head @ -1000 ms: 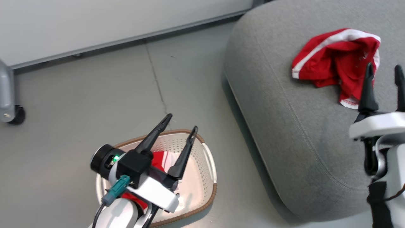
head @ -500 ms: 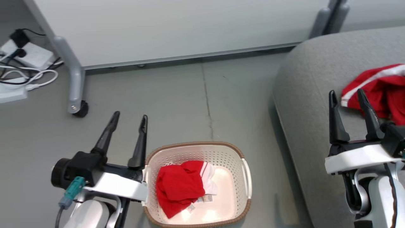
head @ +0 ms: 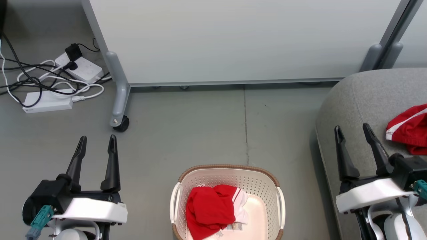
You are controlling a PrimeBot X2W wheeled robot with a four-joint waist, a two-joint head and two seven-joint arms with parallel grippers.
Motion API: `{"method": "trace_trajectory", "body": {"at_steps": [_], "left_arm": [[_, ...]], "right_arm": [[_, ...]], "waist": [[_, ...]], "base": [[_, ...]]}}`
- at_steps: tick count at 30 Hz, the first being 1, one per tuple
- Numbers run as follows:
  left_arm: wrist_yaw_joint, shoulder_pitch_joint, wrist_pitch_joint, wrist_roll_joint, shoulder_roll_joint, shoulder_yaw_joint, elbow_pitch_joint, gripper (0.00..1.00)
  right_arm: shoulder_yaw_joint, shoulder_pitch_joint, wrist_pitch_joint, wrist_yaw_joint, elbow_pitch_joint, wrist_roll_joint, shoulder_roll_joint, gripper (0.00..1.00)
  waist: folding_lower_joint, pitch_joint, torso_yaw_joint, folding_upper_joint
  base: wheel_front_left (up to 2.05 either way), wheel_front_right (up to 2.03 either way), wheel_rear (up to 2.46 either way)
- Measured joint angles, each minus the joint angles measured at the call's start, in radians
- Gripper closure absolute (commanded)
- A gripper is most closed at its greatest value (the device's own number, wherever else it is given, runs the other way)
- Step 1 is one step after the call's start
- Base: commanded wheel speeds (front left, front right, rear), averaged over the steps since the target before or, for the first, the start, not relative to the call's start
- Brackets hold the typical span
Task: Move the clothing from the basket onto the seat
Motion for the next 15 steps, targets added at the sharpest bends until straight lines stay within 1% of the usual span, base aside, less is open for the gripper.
{"method": "trace_trajectory", "body": {"at_steps": [3, 8, 13, 15], "left_arm": [[-0.002, 0.029, -0.002, -0.008, -0.003, 0.019, -0.011, 0.0], [-0.033, 0.071, -0.003, -0.005, -0.002, 0.035, -0.016, 0.0], [-0.057, 0.097, -0.003, 0.016, 0.004, 0.026, 0.005, 0.0], [-0.063, 0.098, -0.003, 0.037, 0.015, 0.014, 0.021, 0.0]], "right_arm": [[0.004, 0.032, 0.008, 0.0, -0.009, 0.0, 0.0, 0.0], [0.001, 0.08, 0.019, 0.0, -0.018, 0.0, 0.0, 0.0], [0.005, 0.119, 0.032, 0.0, -0.027, -0.002, 0.0, 0.0], [0.007, 0.131, 0.039, 0.0, -0.029, -0.003, 0.0, 0.0]], "waist": [[0.0, -0.022, 0.007, 0.0], [0.0, -0.054, 0.009, 0.0], [0.0, -0.068, 0.005, 0.0], [0.0, -0.073, 0.004, 0.0]], "base": [[0.0, 0.0, 0.0], [0.0, 0.0, 0.0], [0.0, 0.0, 0.0], [0.0, 0.0, 0.0]]}}
